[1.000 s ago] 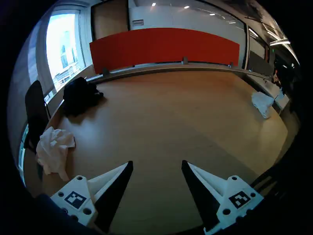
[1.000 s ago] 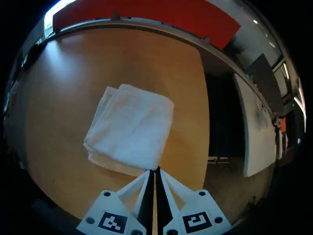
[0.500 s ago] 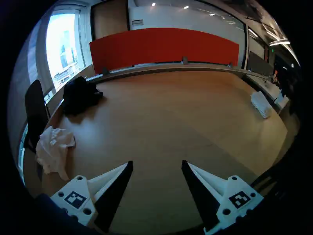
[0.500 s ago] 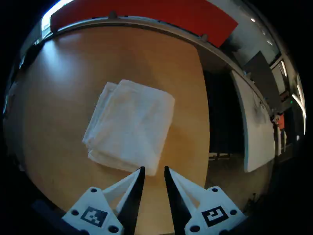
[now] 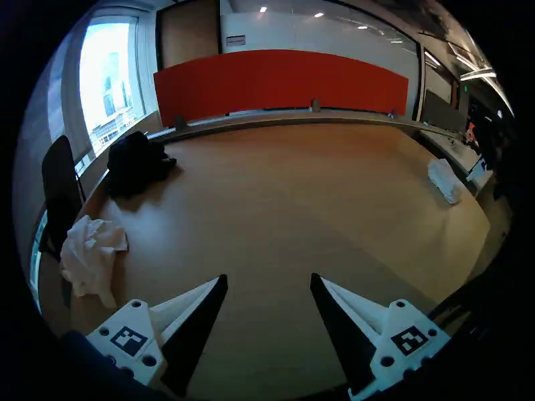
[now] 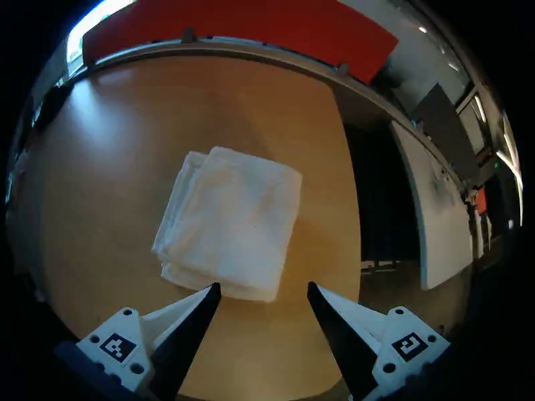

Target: Fold towel

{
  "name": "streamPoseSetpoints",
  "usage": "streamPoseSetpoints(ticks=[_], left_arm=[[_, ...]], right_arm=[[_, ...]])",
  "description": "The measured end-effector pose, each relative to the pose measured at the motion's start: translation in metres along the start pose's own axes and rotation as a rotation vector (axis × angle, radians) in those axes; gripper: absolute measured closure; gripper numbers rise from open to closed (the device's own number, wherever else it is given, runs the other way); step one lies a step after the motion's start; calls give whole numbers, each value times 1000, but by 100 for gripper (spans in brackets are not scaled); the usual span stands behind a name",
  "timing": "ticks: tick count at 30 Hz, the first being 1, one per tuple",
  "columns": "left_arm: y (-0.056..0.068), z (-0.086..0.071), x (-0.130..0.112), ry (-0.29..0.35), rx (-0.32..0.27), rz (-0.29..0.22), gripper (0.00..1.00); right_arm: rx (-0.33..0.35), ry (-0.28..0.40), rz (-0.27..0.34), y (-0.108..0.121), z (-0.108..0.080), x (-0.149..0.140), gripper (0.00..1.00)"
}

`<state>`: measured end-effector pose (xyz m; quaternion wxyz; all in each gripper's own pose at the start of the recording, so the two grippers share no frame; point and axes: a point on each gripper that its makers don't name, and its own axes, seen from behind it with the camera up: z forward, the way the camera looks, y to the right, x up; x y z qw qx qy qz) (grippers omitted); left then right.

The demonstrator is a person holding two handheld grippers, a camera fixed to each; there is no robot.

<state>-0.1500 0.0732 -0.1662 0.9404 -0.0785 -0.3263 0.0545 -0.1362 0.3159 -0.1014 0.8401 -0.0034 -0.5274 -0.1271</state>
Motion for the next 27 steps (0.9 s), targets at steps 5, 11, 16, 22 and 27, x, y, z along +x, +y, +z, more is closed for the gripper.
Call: streamPoseSetpoints(ticks=[5, 11, 16, 22, 27], left_arm=[[-1, 1, 3, 6, 3, -9, 8], [-3, 3, 6, 10, 10, -16, 8], [-1, 5, 7, 9, 13, -22, 8], [0, 6, 7, 6, 16, -38, 8], [0, 8, 10, 8, 18, -47, 8]], right_arm=[[8, 27, 26, -8, -1, 5, 0], [6, 74, 72, -15, -1, 10, 0], [1, 131, 121, -20, -2, 17, 0], [6, 224, 196, -28, -7, 31, 0], [5, 292, 255, -34, -13, 41, 0]])
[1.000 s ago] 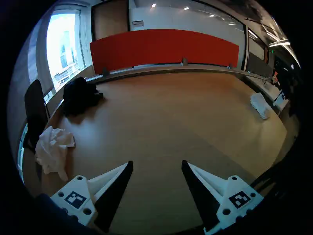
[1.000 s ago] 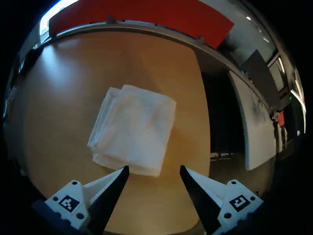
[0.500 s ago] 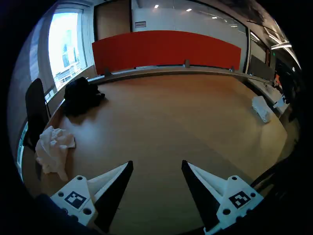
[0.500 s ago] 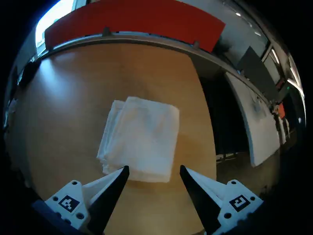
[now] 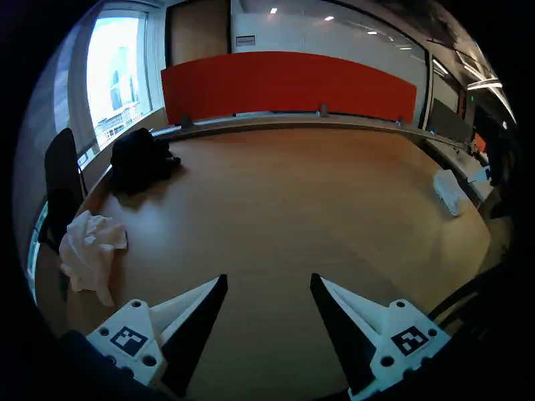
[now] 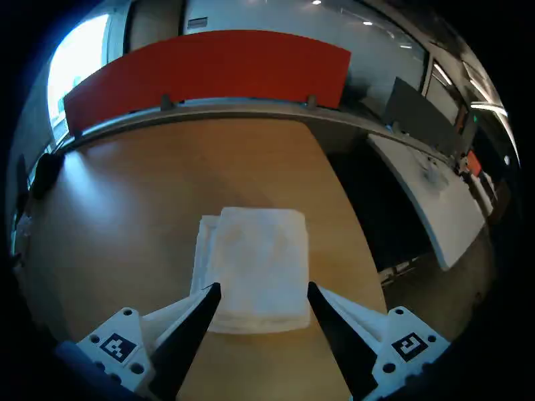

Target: Fold towel

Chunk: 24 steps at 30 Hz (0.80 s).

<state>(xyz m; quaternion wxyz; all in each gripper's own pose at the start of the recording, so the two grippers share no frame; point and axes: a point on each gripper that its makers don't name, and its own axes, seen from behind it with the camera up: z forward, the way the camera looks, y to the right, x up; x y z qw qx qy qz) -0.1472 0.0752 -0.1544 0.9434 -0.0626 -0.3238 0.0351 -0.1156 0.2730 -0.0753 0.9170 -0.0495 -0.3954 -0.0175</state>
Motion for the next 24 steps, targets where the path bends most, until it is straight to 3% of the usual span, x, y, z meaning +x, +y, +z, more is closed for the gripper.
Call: streamPoseSetpoints(ticks=[6, 15, 24], left_arm=[[1, 1, 2, 1, 0, -9, 8], [0, 3, 4, 6, 7, -18, 8], [0, 7, 12, 21, 7, -20, 8]], right_arm=[[2, 84, 55, -8, -4, 15, 0], [34, 199, 51, -27, -14, 35, 0], [-3, 343, 55, -33, -23, 63, 0]])
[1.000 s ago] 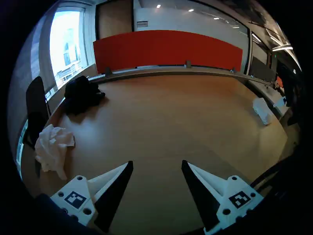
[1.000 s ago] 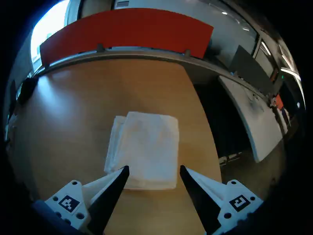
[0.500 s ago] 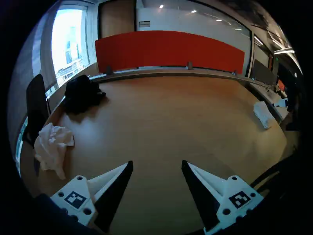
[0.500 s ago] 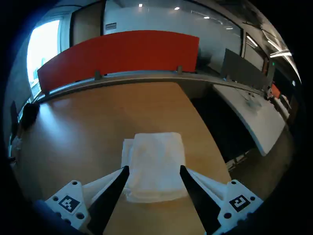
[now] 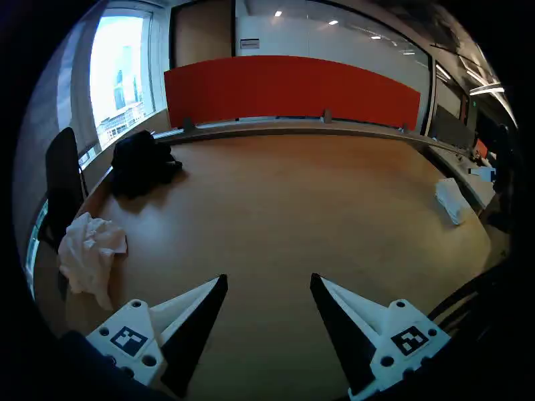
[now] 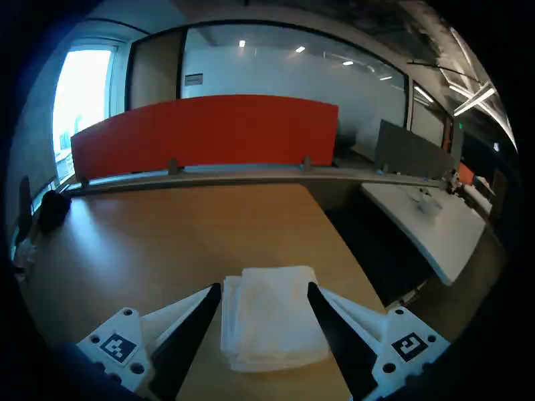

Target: Fold towel

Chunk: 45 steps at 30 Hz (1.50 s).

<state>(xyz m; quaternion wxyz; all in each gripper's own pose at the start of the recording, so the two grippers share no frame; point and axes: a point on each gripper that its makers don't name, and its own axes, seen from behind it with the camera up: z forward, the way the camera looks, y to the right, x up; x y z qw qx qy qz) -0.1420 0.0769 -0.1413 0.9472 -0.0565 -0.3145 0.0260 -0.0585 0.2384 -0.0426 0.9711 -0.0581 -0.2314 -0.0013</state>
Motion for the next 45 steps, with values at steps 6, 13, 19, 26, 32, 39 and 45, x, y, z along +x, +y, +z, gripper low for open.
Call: streamPoseSetpoints(ticks=[6, 13, 19, 26, 32, 39, 45], left_arm=[[0, 3, 5, 10, -2, -11, 8], [-1, 7, 10, 18, -6, -16, 8], [-3, 11, 19, 39, -9, -17, 8], [-12, 16, 41, 88, 12, -28, 8], [-21, 22, 68, 155, 31, -54, 8], [-35, 26, 105, 243, 57, -55, 8], [-44, 28, 137, 316, 72, -42, 8]], right_arm=[[-9, 148, 5, -9, -9, 34, 0], [-16, 283, -12, -23, -20, 64, 0], [-8, 318, -32, -37, -24, 79, 0], [10, 348, -21, -55, -25, 95, 0], [28, 375, -19, -75, -28, 110, 0], [48, 386, -17, -100, -27, 120, 0], [81, 382, -22, -127, -27, 126, 0]])
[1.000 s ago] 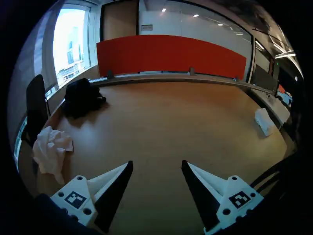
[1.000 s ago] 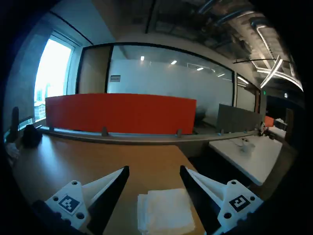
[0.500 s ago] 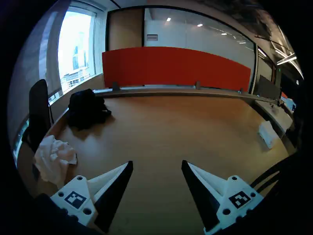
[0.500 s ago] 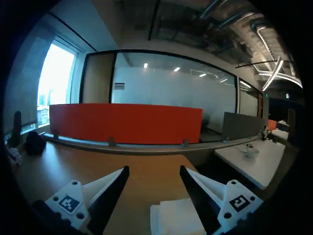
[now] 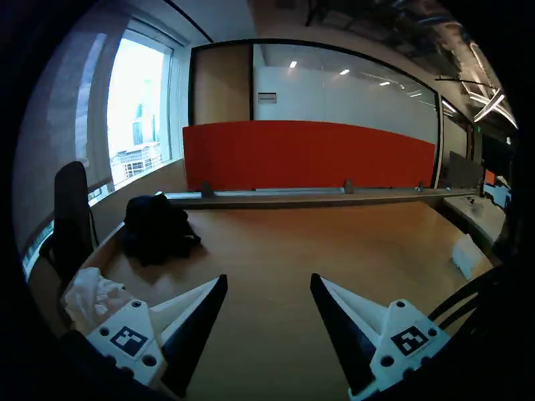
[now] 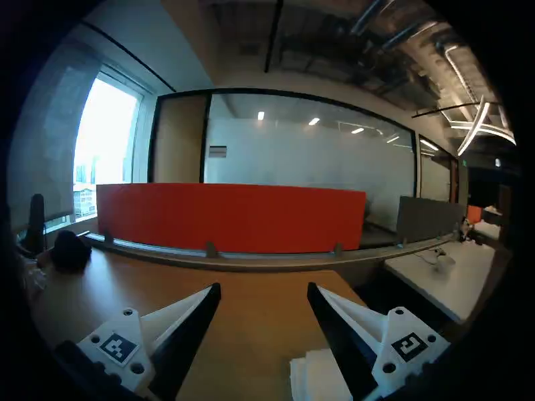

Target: Fold towel

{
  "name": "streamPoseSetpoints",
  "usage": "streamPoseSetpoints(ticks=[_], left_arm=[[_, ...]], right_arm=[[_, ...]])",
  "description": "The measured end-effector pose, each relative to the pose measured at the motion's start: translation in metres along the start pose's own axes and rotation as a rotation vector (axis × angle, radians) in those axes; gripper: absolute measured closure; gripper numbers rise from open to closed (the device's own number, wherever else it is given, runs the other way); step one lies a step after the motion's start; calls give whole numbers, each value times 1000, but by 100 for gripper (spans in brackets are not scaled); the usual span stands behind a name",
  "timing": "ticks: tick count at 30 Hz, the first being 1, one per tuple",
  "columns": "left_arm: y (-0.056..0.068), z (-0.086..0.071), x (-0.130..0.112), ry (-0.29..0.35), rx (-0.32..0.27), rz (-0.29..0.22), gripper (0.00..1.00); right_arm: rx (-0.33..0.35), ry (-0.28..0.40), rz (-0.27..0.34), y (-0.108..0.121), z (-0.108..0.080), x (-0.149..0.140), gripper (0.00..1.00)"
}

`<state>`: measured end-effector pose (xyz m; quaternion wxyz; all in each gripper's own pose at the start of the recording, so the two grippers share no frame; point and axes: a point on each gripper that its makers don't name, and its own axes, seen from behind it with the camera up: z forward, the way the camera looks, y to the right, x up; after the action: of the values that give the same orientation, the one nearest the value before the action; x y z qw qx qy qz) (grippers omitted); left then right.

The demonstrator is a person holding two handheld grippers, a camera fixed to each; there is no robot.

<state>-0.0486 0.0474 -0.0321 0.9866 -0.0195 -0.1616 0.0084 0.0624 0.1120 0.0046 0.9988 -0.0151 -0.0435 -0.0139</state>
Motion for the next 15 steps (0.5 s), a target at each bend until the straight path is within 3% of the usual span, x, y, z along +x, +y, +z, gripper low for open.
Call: streamPoseSetpoints(ticks=[15], left_arm=[[-1, 18, 54, 136, -10, 3, 8]], right_arm=[[62, 1, 38, -64, 11, 18, 0]])
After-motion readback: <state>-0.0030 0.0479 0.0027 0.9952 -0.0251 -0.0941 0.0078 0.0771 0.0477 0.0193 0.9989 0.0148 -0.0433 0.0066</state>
